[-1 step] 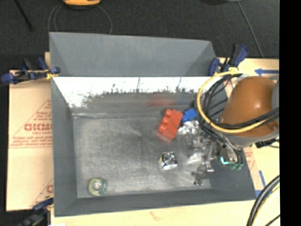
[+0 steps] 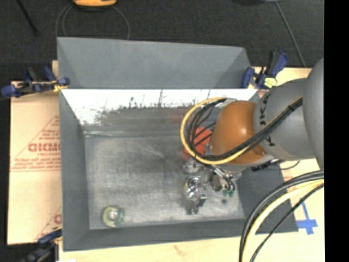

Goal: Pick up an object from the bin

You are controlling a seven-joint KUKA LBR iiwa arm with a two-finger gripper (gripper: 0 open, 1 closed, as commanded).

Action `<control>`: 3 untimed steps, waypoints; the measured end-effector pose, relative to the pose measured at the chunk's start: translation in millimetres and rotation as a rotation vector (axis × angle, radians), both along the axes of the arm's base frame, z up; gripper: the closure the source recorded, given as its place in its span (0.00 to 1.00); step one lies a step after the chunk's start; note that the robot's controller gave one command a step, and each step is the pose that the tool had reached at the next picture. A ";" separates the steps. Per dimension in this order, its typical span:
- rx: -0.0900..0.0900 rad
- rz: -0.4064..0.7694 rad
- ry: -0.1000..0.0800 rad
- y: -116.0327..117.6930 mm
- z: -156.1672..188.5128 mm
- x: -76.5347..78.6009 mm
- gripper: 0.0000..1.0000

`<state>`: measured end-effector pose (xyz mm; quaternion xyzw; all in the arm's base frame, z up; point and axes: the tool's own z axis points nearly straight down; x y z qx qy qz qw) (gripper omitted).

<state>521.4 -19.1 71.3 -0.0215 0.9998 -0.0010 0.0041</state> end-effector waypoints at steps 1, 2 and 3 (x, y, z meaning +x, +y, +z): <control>-0.002 0.295 0.002 -36.3 6.7 42.3 0.00; -0.004 0.297 -0.012 -28.6 3.9 31.9 0.00; -0.004 0.300 -0.010 -28.2 5.3 32.4 1.00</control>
Offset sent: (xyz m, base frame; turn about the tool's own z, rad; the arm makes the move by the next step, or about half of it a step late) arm 0.0401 -0.0345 0.0048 -0.2977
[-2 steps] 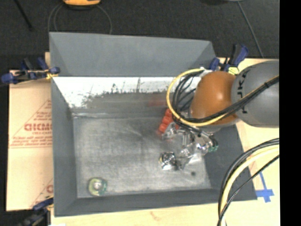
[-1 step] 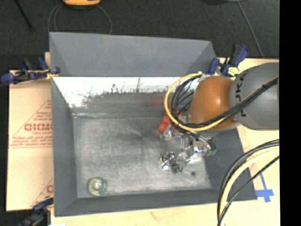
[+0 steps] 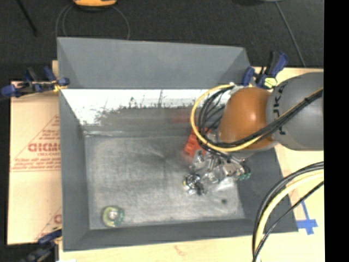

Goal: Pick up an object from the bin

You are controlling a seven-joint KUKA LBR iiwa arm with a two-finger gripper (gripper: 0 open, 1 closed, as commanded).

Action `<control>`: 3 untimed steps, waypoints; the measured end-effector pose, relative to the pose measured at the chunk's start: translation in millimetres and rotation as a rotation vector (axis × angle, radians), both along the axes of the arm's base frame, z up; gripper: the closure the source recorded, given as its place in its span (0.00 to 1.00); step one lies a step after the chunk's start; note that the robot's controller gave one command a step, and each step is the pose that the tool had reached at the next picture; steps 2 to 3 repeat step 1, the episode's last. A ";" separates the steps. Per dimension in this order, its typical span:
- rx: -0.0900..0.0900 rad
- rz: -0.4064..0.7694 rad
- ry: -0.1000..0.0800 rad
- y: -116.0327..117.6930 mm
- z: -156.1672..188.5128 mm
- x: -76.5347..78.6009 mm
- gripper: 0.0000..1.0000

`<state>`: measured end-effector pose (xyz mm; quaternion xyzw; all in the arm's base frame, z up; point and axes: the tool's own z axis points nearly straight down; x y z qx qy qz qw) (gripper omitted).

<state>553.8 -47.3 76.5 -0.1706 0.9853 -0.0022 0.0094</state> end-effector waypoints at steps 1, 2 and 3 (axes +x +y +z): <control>-0.005 0.216 0.006 -43.2 175.3 27.6 1.00; -0.005 0.216 0.006 -43.2 175.3 27.6 1.00; -0.005 0.216 0.006 -43.2 175.3 27.6 1.00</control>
Offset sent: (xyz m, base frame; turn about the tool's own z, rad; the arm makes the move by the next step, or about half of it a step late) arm 0.0248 -0.0408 0.1700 -0.2191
